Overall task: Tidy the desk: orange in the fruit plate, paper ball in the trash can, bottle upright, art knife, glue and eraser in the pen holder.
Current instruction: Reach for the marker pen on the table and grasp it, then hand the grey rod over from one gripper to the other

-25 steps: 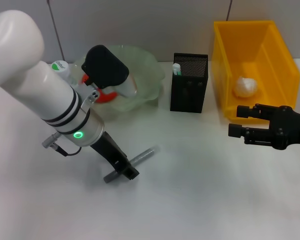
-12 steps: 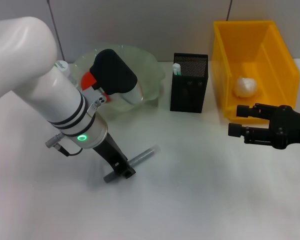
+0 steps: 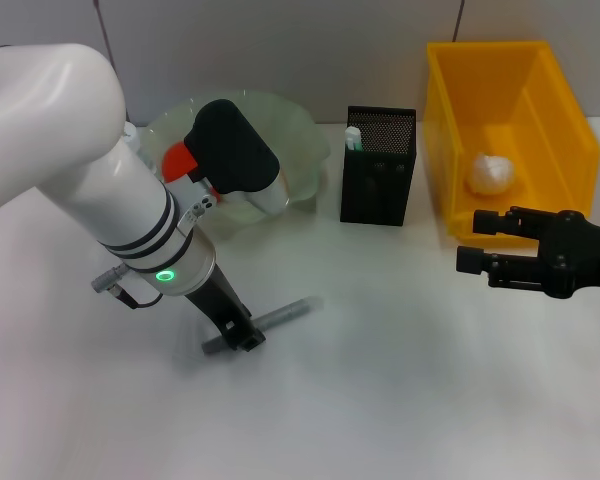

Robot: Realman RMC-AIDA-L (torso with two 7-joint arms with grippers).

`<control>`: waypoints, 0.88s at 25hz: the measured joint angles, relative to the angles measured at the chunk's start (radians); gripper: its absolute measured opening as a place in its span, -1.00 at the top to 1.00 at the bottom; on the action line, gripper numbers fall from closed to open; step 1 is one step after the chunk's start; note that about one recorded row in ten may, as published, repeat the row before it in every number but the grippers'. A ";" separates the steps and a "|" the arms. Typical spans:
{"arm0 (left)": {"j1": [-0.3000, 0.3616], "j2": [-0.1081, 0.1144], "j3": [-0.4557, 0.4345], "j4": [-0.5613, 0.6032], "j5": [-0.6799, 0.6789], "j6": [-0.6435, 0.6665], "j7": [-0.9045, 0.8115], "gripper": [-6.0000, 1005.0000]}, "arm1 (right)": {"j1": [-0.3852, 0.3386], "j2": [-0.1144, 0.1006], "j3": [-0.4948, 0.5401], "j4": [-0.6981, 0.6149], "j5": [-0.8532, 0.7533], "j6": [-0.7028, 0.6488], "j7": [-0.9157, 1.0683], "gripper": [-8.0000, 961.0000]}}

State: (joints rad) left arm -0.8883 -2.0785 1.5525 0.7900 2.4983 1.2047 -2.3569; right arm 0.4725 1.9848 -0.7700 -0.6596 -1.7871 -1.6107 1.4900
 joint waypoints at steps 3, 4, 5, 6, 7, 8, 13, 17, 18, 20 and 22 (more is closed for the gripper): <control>-0.005 0.000 0.012 -0.002 0.022 -0.007 -0.013 0.24 | 0.000 0.000 0.000 0.000 0.000 0.000 0.000 -0.61; -0.005 0.000 0.012 -0.002 0.022 -0.007 -0.013 0.25 | 0.000 0.000 0.000 0.000 0.000 0.000 0.000 -0.61; -0.006 0.000 0.012 -0.003 0.024 -0.008 -0.016 0.26 | 0.000 0.000 0.000 0.000 0.000 0.000 0.000 -0.61; -0.006 0.000 0.012 -0.003 0.024 -0.008 -0.016 0.27 | 0.000 0.000 0.000 0.000 0.000 0.000 0.000 -0.61; -0.006 0.000 0.012 -0.003 0.024 -0.008 -0.016 0.28 | 0.000 0.000 0.000 0.000 0.000 0.000 0.000 -0.61; -0.007 0.000 0.012 -0.003 0.026 -0.008 -0.016 0.29 | 0.000 0.000 0.001 0.000 0.001 0.000 0.000 -0.61; -0.008 0.000 0.015 -0.002 0.034 -0.008 -0.014 0.61 | 0.000 0.000 0.002 0.000 0.002 0.000 0.001 -0.61; -0.009 0.000 0.011 0.010 0.033 -0.006 -0.013 0.68 | 0.000 0.000 0.002 0.000 0.003 0.000 0.001 -0.61; -0.009 0.001 0.006 0.020 0.029 -0.003 -0.015 0.68 | 0.000 0.000 0.002 0.000 0.003 0.000 0.001 -0.61; -0.009 0.001 0.006 0.020 0.029 -0.003 -0.015 0.68 | 0.000 0.000 0.002 0.000 0.005 0.000 0.001 -0.61; 0.003 0.005 -0.055 0.067 0.011 0.032 -0.004 0.68 | 0.000 0.000 0.002 0.000 0.005 -0.001 0.004 -0.61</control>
State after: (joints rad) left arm -0.8849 -2.0735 1.4972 0.8573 2.5094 1.2365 -2.3608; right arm 0.4723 1.9849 -0.7676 -0.6596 -1.7816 -1.6114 1.4937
